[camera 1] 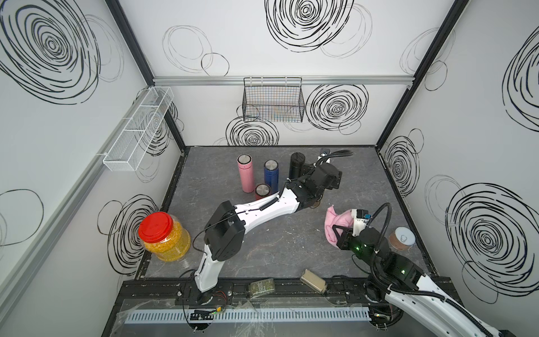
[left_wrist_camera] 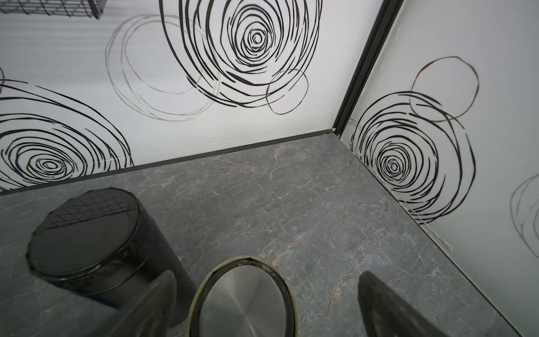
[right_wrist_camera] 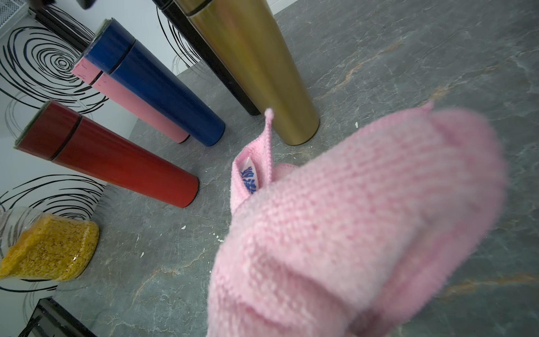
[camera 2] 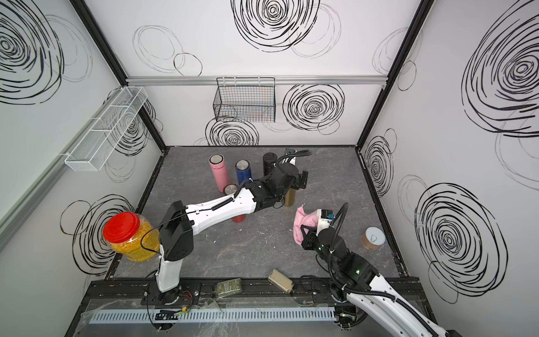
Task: Wipe the surface of the thermos
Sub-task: Pick up the thermos from the center of the board.
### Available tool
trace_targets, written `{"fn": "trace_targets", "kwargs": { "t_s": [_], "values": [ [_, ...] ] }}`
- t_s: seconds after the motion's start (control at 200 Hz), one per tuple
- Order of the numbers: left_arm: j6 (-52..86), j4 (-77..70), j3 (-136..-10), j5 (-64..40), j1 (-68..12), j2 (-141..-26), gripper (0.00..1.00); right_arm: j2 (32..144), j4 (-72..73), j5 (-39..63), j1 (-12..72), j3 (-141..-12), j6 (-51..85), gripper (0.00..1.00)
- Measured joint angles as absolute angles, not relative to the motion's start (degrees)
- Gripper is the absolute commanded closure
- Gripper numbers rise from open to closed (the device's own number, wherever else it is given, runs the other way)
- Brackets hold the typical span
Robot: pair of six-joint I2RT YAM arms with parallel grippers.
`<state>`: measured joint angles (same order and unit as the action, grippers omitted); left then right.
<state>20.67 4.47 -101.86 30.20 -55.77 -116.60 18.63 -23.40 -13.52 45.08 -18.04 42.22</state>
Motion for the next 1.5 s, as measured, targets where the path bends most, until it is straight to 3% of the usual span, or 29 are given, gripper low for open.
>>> {"fn": "trace_targets", "kwargs": {
  "t_s": [0.54, 1.001, 1.221, 1.281, 1.416, 1.501],
  "values": [
    [22.1, 6.8, -105.8, 30.3, -55.7, -124.4, 0.03, 18.5, -23.4, -12.6, 44.1, -16.3, 42.4, 1.00],
    [22.5, 7.1, -107.0, 31.3, -54.4, -126.2, 0.15, 18.0, -23.4, -11.3, 42.5, -15.6, 42.2, 1.00],
    [22.2, 7.1, -107.4, 31.4, -54.2, -126.4, 0.36, 18.1, -23.3, -10.7, 42.2, -15.6, 41.6, 1.00],
    [22.3, 7.1, -107.3, 31.4, -54.2, -126.4, 0.51, 18.1, -23.3, -10.5, 42.2, -15.6, 41.3, 1.00],
    [22.3, 5.6, -105.9, 31.3, -54.2, -125.9, 1.00, 17.8, -23.3, -10.2, 42.2, -15.7, 41.3, 1.00],
    [22.4, 4.3, -103.3, 31.2, -54.3, -124.2, 1.00, 16.8, -23.3, -9.9, 42.2, -15.7, 41.3, 1.00]
  ]
}}
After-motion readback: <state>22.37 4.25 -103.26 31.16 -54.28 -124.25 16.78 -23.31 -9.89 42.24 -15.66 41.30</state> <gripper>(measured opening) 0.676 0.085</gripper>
